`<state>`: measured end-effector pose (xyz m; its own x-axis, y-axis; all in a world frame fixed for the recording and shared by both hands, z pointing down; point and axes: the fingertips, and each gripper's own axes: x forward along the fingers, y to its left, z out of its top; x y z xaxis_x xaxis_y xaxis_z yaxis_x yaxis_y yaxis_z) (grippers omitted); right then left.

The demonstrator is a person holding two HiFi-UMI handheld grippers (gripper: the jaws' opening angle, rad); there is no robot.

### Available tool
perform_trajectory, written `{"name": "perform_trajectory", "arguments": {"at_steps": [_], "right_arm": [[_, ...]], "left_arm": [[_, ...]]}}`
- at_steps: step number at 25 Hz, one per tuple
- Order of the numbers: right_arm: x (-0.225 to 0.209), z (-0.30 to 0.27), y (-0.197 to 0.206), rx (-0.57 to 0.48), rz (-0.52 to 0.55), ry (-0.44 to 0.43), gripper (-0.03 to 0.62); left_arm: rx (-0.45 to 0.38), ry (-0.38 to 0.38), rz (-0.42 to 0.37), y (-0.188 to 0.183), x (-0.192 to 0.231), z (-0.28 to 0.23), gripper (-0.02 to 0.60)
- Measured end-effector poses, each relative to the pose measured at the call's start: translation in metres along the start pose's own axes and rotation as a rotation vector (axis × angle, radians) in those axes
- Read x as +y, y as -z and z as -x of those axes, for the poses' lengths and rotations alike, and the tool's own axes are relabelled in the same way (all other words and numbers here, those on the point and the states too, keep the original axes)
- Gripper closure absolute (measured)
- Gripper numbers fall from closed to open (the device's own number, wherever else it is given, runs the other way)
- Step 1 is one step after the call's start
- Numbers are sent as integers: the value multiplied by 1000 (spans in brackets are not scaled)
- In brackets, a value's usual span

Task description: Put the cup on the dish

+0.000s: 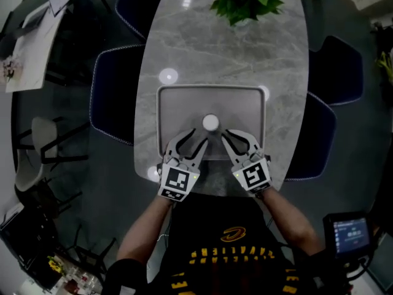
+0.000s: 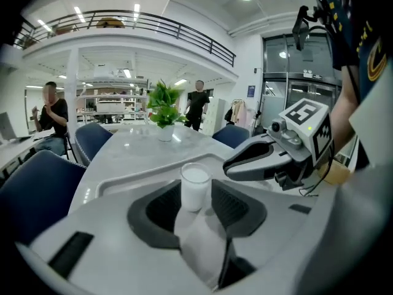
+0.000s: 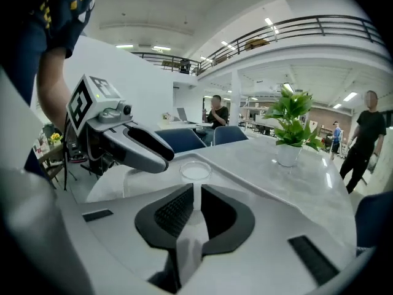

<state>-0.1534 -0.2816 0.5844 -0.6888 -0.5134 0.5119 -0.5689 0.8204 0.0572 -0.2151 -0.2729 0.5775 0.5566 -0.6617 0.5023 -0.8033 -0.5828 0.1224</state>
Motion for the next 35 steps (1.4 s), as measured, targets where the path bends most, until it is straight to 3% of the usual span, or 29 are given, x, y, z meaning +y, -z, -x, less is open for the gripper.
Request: {"name": "perform_trajectory", "arguments": {"at_steps": [1, 4, 7, 10, 18, 23, 30, 35], "right_arm": [[2, 6, -5, -11, -10, -3, 566], [10, 22, -15, -52, -41, -31, 586], [15, 38, -26, -99, -119, -66, 586], [18, 58, -33, -139, -171, -86, 586], [12, 108, -46, -203, -209, -6, 586], [10, 139, -58, -268, -271, 1, 586], [16, 183, -82, -383, -233, -5, 586], [20, 209, -90, -416, -215, -18, 586]], "left_arm": [[-21, -21, 24, -4, 0, 8, 454], [-72, -72, 105, -13, -2, 26, 580], [-97, -86, 139, -19, -14, 34, 580], [-115, -89, 124, -30, -32, 40, 580], [-182, -118, 106, -65, -73, 60, 580], [-207, -130, 151, -74, -100, 78, 580], [-201, -175, 174, -68, -128, 96, 580], [-247, -174, 159, -99, -152, 111, 580]]}}
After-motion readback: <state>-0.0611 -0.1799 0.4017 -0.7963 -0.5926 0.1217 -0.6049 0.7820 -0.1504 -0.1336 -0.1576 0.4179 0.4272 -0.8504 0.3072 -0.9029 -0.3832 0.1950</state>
